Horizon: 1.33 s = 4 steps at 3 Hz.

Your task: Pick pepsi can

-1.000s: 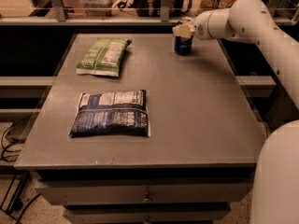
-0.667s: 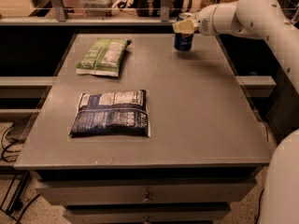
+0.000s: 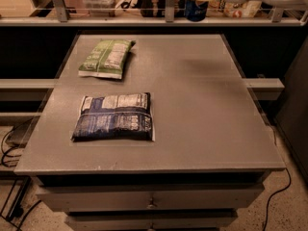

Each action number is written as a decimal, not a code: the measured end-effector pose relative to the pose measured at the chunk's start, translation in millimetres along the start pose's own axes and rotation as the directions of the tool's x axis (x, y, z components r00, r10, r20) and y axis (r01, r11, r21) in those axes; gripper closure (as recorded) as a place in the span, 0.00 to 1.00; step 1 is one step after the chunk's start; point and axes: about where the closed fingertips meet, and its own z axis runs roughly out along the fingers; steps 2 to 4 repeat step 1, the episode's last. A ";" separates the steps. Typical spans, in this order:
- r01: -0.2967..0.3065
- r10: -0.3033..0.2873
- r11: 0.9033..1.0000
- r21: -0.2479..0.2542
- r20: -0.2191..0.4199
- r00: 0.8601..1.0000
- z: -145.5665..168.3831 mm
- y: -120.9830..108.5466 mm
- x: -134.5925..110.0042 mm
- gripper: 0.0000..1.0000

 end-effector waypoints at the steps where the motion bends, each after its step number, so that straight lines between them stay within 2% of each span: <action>1: 0.001 -0.001 1.000 -0.004 -0.004 1.000 4.7 1.4 3.2 1.00; 4: 0.001 -0.001 1.000 -0.004 -0.004 1.000 4.7 1.4 3.2 1.00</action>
Offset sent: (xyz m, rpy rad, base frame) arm 0.0000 0.0000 0.0000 0.0000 0.0000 0.0000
